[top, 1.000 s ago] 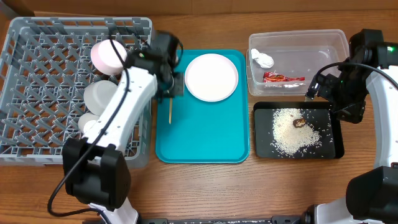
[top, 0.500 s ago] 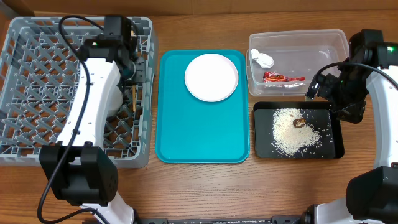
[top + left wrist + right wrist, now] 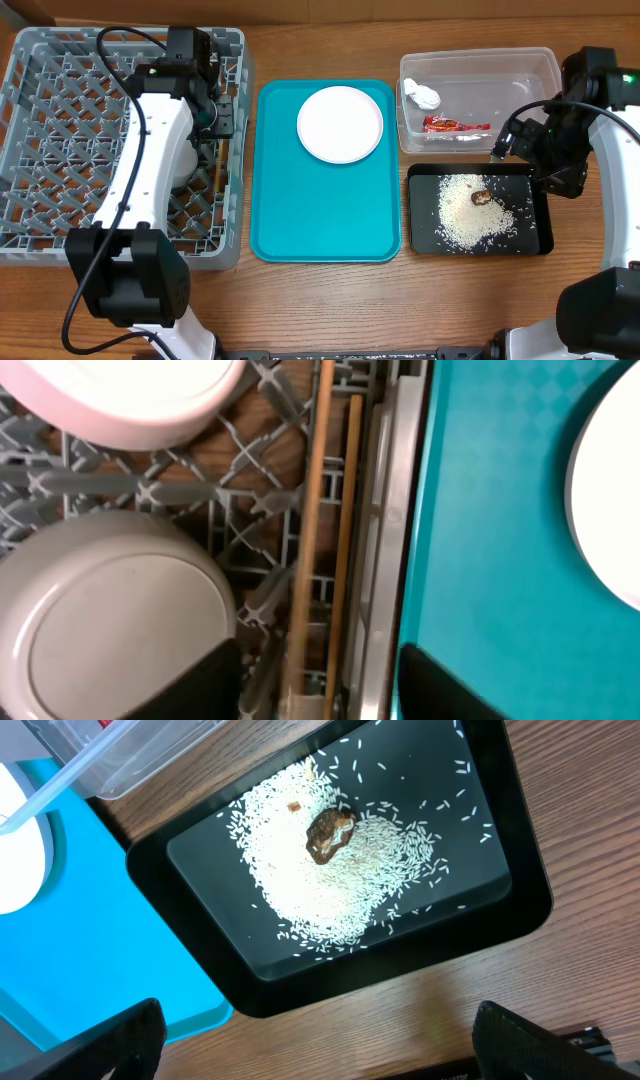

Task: Sort waste into correct bins and load items into the dishwasher
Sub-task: 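Place the second chopstick into the rack, then grasp the edge of the white plate with the left gripper, then stand the white plate upright in the rack and release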

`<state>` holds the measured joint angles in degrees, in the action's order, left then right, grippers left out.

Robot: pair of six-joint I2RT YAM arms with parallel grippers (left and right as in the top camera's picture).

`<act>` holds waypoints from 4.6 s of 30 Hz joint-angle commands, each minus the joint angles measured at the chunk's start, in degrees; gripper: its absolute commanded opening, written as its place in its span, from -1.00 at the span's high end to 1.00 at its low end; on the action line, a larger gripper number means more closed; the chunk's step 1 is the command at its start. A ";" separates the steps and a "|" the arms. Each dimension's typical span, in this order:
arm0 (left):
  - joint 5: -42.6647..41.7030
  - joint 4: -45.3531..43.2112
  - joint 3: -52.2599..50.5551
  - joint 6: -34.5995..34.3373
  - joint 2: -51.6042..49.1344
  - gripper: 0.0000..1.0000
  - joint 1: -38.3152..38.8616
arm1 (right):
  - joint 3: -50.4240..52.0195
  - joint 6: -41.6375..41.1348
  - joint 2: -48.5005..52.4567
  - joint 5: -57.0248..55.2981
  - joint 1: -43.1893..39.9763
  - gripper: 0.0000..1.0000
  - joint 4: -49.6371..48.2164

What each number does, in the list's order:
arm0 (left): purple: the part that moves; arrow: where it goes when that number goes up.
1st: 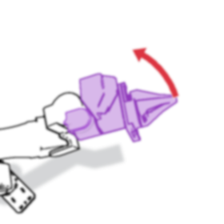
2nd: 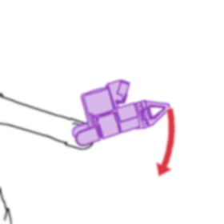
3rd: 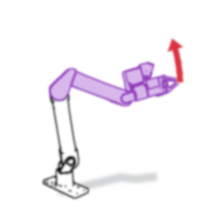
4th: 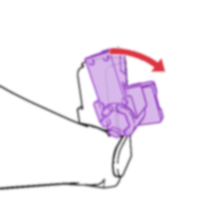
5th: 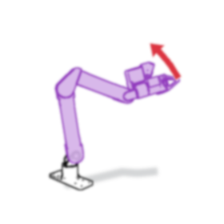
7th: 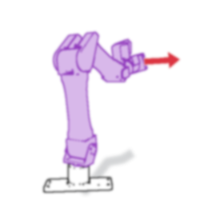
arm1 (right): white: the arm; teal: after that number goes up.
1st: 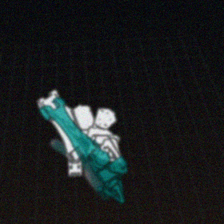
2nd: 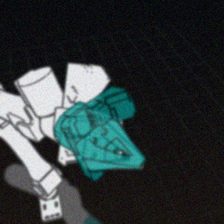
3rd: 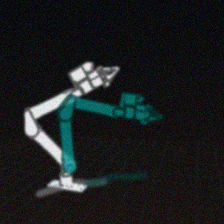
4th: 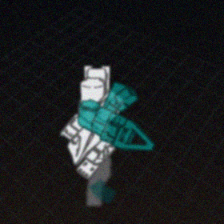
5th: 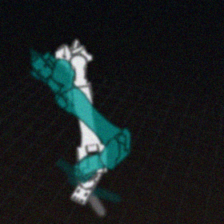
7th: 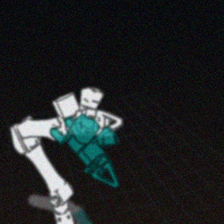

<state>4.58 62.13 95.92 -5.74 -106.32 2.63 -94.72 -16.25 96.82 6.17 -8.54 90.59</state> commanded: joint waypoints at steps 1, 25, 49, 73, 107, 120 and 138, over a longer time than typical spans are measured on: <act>-1.73 -0.17 -0.57 0.20 -0.87 -0.17 0.17 | -1.25 0.17 -1.66 0.31 -0.17 -1.00 -0.33; -12.94 -14.32 -0.59 13.11 -8.20 -0.58 24.02 | -1.25 0.17 -1.66 0.33 -0.17 -1.00 -0.44; -10.58 -5.07 -0.57 11.69 -21.11 0.37 26.45 | -1.25 0.17 -1.66 0.33 -0.17 -1.00 -0.42; -10.29 2.78 13.86 8.66 -18.32 0.92 26.60 | -1.25 0.17 -1.66 0.33 -0.17 -1.00 -0.20; -57.00 11.85 27.82 12.87 -10.01 0.92 -6.88 | -1.25 0.17 -1.66 0.31 -0.17 -1.00 0.35; -58.18 14.80 27.65 13.94 -17.42 0.92 -12.24 | -1.25 0.15 -1.66 0.31 -0.17 -1.00 0.44; -50.73 21.24 27.65 11.19 -14.97 -1.00 -19.12 | -1.25 -0.11 -1.66 0.46 -0.17 -1.00 -1.44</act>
<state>-49.93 82.91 122.74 5.98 -124.22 -15.70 -94.72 -16.27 96.82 6.20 -8.54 90.24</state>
